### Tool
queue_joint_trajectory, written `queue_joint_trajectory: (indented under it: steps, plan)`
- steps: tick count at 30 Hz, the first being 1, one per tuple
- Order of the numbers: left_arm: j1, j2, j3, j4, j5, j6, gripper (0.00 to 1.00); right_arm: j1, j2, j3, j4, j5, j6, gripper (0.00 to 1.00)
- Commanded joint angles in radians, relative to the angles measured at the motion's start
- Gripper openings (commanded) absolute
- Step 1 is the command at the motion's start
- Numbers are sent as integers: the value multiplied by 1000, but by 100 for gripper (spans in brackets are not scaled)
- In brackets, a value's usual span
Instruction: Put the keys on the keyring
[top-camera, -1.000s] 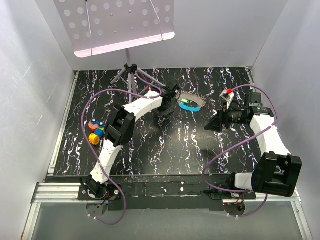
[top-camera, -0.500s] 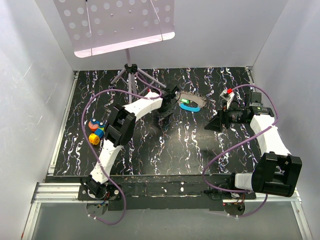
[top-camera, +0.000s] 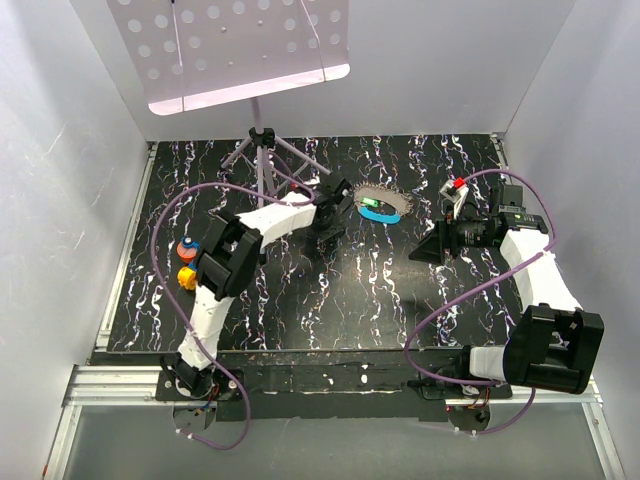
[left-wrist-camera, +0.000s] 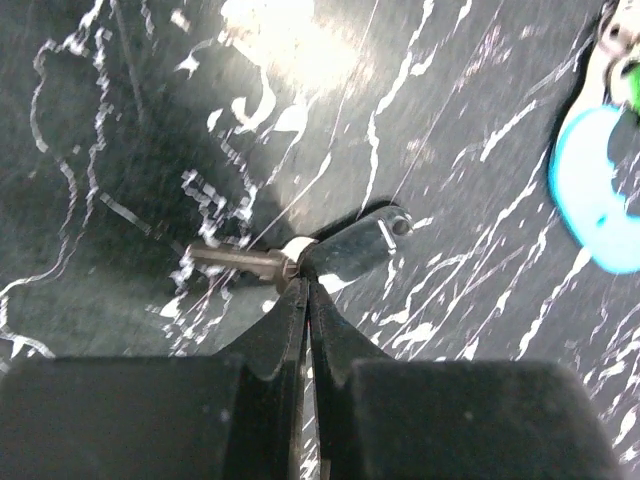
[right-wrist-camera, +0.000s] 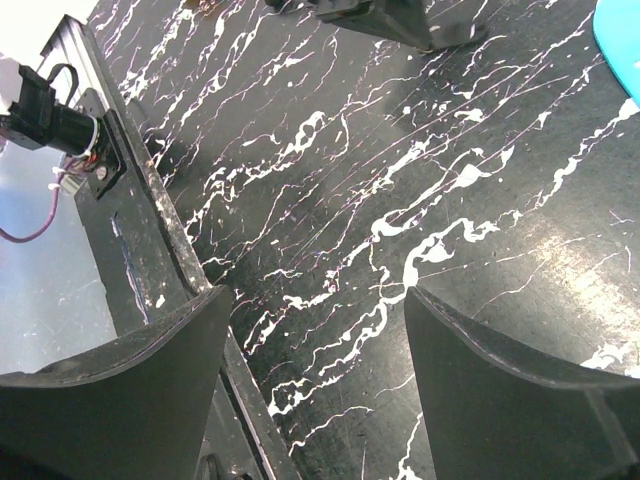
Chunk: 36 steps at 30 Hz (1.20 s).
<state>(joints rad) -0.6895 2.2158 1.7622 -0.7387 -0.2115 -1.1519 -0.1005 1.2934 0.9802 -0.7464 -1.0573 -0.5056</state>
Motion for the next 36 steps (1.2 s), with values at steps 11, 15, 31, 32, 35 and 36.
queue_joint_trajectory:
  steps: [11,15,31,32,35,36]
  plan:
    - [113,-568,-633,711,789,268,0,265,-5,102,-243,-62,-539,77]
    - [130,-570,-601,587,995,377,0,324,72,271,-450,-84,-767,77]
    - [18,-1140,-1013,902,1046,1324,0,565,136,541,-613,43,-559,69]
    - [16,-1169,-1053,986,1048,1324,0,580,141,555,-616,43,-544,69]
    - [15,-1187,-1097,1096,1011,1238,0,616,165,613,-619,45,-486,68]
    - [16,-1171,-1059,1072,962,1179,0,624,175,638,-613,43,-461,68]
